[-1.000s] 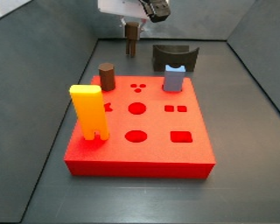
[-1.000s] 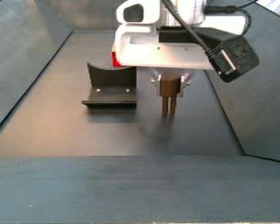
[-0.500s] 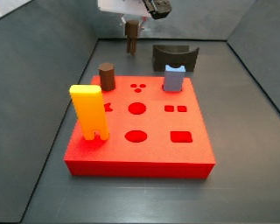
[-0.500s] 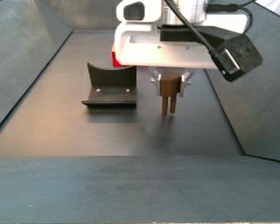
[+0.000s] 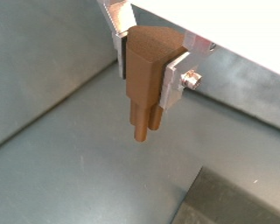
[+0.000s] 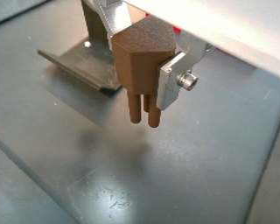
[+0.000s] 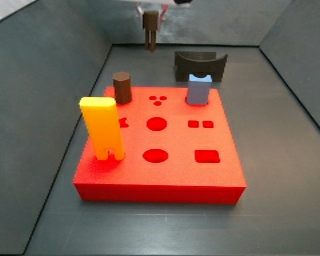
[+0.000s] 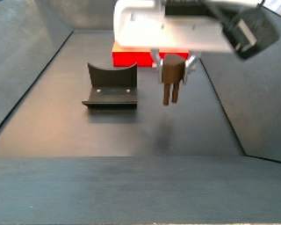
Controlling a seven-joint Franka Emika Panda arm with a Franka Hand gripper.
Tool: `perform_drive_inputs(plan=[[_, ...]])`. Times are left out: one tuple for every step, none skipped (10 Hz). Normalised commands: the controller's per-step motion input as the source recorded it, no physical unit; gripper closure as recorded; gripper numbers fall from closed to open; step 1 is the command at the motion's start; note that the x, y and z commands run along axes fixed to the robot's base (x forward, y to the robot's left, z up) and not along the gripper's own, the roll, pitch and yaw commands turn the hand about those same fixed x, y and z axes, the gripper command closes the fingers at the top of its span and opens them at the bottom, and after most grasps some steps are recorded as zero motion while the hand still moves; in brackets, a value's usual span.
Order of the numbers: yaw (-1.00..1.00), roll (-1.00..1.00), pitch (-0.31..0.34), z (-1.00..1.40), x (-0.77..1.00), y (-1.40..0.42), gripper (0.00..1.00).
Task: Pick up the 3 prong object. Move up. Move to above the board. Insert the 3 prong object.
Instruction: Move up, then move to above the board.
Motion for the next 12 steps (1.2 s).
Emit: perform_drive_inputs(plan=[[-0.02,0.04,0.073,0.24,-0.01,0.02,1.0],[0.26,0.29,-0.192,1.0,-0.01,0.34,1.0],[0.26,0.3,-0.188,1.0,-0.01,0.35,1.0],[0.18,0.25,-0.121,1.0,-0.02,0.3,1.0],[0.12,0.21,-0.066,1.0,-0.03,0.28,1.0],[0.07,0.16,-0.022,1.0,-0.03,0.26,1.0],[0.04,0.11,0.015,1.0,-0.03,0.23,1.0],[0.03,0.09,0.045,1.0,-0.02,0.22,1.0],[0.02,0.08,0.069,1.0,-0.02,0.2,1.0],[0.01,0.07,0.082,1.0,-0.01,0.18,1.0],[0.01,0.05,0.086,1.0,-0.01,0.16,1.0],[0.0,0.04,0.08,1.0,-0.01,0.14,1.0]])
